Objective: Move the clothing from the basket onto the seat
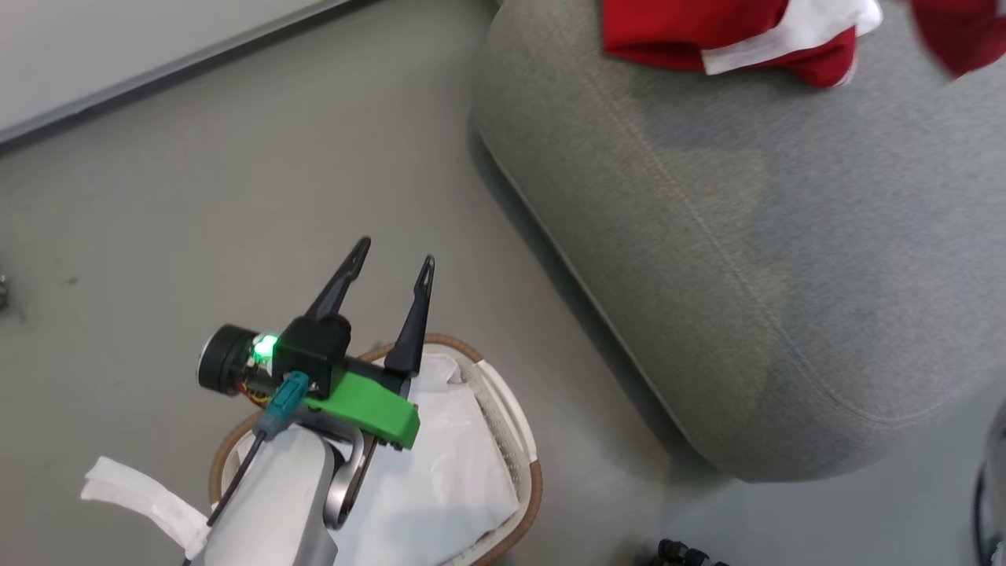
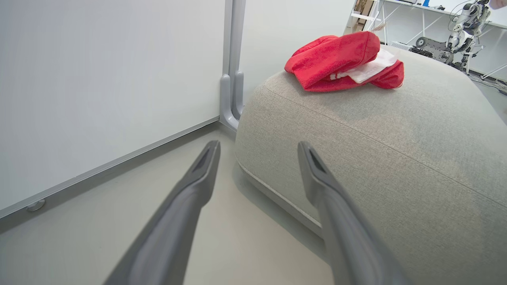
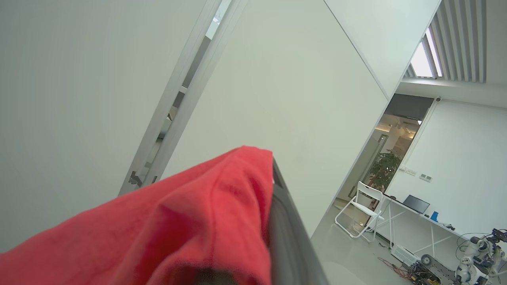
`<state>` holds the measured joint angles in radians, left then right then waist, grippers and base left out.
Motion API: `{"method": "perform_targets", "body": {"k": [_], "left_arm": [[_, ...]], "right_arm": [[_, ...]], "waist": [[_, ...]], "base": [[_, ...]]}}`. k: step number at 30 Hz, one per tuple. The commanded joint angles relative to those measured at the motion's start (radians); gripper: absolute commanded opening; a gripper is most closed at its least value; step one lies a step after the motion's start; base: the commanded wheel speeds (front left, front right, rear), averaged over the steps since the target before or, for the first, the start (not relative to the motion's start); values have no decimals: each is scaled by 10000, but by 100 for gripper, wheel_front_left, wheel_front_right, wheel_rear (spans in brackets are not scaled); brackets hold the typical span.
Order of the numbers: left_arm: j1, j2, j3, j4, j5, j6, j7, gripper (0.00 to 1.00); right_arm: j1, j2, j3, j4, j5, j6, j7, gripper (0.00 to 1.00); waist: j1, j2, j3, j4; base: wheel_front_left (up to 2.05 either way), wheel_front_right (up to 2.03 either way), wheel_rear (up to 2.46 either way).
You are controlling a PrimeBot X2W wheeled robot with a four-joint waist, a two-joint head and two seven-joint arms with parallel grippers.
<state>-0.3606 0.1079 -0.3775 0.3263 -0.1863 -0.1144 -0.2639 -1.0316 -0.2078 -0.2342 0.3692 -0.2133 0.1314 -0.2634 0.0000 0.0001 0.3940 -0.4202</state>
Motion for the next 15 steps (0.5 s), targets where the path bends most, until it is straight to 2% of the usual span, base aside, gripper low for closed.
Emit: {"method": "perform_targets", "body": {"k": [1,6,10,15], "left_arm": [[-322,79,47,-114,73,11,-6,100],[-818,41,-54,-310,251,-10,-6,100],[-1092,-7,-253,-421,367,-49,-6,100],[-1259,-70,-296,-493,431,-16,-6,100]], "right_arm": [[-532,-314,-188,202,-4,-13,-19,0],[-1909,-1534,-875,1219,-323,-14,-3,0],[-2435,-2101,-1334,2094,-551,-14,15,0],[-2379,-2194,-2009,3108,-910,-14,-3,0]], "waist": [[0,-1,998,934],[0,-1,1911,1700],[0,-1,2466,2131],[0,-1,2995,2421]], "base": [[0,0,0],[0,0,0],[0,0,0],[0,0,0]]}}
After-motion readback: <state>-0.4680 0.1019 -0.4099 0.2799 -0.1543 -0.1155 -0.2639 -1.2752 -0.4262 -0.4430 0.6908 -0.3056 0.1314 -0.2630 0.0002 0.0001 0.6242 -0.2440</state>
